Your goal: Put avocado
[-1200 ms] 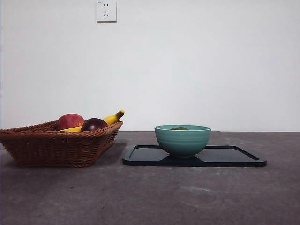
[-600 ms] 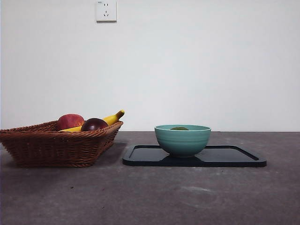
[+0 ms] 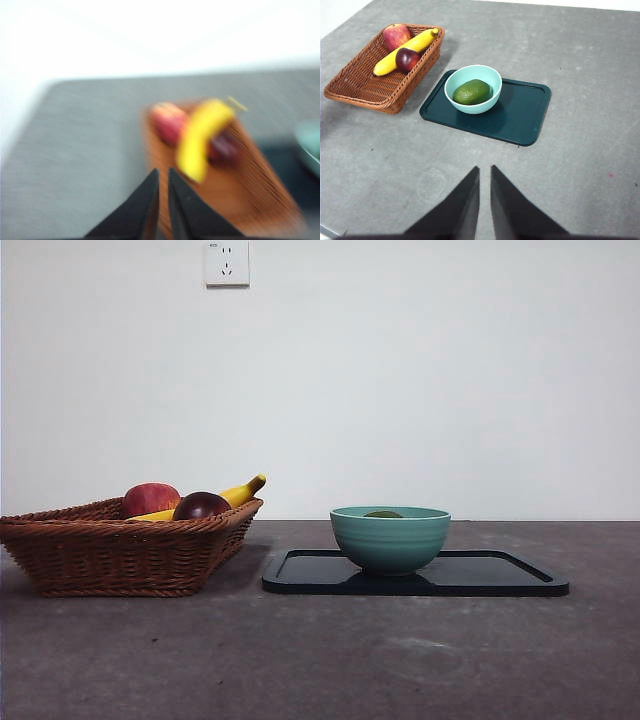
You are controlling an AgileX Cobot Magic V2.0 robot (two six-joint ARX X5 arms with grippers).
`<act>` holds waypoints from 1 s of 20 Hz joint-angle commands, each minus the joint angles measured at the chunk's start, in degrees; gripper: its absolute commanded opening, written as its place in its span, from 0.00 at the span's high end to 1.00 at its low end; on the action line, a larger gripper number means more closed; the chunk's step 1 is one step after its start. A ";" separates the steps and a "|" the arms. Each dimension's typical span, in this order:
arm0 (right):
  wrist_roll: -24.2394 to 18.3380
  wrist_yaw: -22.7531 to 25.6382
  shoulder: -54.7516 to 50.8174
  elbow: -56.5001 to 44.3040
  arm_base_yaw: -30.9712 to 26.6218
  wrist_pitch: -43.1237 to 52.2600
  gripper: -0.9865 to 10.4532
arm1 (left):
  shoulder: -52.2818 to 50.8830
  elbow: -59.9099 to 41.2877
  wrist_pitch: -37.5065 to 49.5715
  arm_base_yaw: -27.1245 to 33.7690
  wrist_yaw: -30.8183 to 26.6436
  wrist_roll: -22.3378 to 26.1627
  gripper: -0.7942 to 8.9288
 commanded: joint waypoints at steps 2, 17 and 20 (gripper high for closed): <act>0.57 0.04 0.09 0.57 0.46 0.61 0.89 | -7.74 -14.64 14.08 8.15 0.11 -7.67 0.89; 0.57 0.07 0.09 0.59 0.46 0.77 0.89 | -24.59 -36.63 12.31 10.14 8.57 -0.22 0.89; 0.57 0.04 0.09 0.59 0.46 0.77 0.89 | -24.59 -36.63 12.48 10.14 8.57 -0.37 0.89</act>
